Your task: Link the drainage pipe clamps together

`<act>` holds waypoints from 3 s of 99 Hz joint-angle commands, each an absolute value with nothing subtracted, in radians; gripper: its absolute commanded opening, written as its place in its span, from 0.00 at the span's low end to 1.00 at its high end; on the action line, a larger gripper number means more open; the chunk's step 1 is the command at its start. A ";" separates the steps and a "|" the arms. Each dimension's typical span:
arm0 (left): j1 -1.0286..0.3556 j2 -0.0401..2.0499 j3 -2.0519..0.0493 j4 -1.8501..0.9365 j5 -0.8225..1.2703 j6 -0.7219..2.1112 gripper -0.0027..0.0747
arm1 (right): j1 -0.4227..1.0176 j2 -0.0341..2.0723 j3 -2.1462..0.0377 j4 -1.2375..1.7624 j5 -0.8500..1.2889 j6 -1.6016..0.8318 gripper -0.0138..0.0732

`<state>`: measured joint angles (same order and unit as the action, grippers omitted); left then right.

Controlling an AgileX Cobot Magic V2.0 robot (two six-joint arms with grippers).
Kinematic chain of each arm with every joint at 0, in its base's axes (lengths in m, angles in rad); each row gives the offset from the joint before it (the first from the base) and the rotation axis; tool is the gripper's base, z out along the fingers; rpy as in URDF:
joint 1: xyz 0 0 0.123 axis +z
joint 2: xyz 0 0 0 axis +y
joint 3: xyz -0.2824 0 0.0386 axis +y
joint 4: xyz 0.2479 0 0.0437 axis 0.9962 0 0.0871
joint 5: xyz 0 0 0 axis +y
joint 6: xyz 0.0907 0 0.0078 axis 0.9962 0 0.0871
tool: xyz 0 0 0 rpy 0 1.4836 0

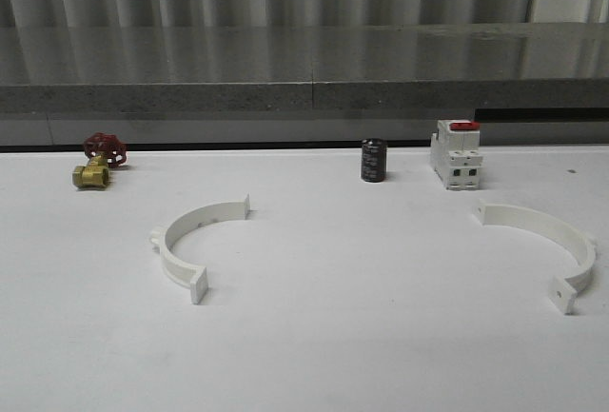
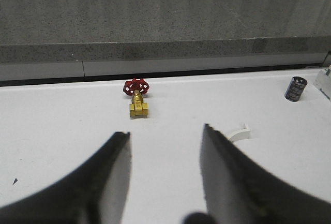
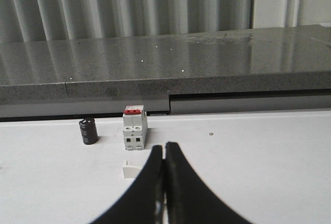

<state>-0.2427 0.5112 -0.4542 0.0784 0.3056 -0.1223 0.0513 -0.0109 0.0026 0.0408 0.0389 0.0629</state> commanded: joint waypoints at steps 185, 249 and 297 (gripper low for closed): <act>-0.241 0.507 -0.480 0.083 0.203 -0.122 0.01 | 0.060 1.670 -1.100 0.083 0.603 0.009 0.89; -0.241 0.507 -0.480 0.083 0.203 -0.122 0.01 | 0.061 1.815 -1.116 0.083 0.569 0.000 0.89; -0.241 0.507 -0.480 0.083 0.203 -0.122 0.01 | 0.061 1.815 -1.116 0.083 0.577 0.000 0.27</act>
<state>-0.2427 0.5051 -0.4537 0.0828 0.2812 -0.1205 0.0612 1.8526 -1.0907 0.0787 0.5899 0.0124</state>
